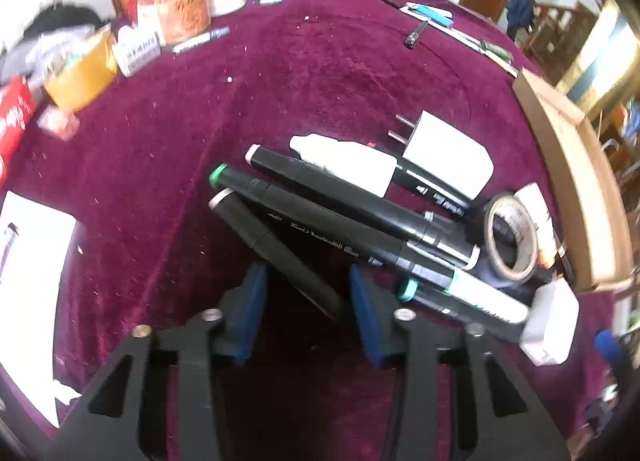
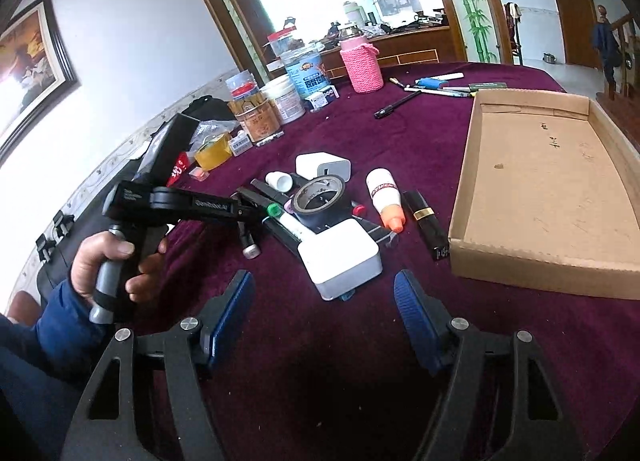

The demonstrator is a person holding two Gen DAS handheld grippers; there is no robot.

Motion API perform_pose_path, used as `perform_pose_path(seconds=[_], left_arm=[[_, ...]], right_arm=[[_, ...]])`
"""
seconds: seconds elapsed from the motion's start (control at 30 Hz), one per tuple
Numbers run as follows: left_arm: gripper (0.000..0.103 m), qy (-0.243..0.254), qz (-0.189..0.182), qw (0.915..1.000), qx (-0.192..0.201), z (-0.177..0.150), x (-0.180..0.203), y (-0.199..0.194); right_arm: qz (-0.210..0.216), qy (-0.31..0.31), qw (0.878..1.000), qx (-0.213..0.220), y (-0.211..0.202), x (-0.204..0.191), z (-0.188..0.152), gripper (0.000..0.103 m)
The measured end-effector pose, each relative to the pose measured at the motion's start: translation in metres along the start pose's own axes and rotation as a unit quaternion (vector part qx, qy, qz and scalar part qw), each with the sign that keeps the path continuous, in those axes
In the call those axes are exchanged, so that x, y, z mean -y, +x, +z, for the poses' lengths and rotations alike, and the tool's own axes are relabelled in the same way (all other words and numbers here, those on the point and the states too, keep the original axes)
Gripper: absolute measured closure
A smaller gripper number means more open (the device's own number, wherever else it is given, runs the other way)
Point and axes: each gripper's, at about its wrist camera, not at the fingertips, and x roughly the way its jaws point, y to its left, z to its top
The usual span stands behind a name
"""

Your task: Organize rigid objects

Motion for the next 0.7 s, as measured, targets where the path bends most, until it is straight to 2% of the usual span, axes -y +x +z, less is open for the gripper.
perform_pose_path(seconds=[0.13, 0.3, 0.5, 0.7], left_arm=[[0.081, 0.042, -0.007, 0.9991, 0.007, -0.011, -0.007, -0.008], [0.084, 0.065, -0.02, 0.9975, 0.021, -0.02, -0.013, -0.012], [0.084, 0.073, -0.012, 0.9964, 0.043, -0.024, -0.006, -0.015], [0.084, 0.082, -0.019, 0.9949, 0.056, -0.027, -0.006, -0.015]], right_arm=[[0.003, -0.003, 1.0, -0.01, 0.002, 0.0, 0.001, 0.035], [-0.031, -0.02, 0.999, -0.033, 0.016, -0.006, 0.009, 0.035], [-0.074, 0.097, 0.989, -0.079, 0.041, 0.014, 0.028, 0.034], [-0.101, 0.133, 0.982, -0.092, 0.056, 0.02, 0.033, 0.035]])
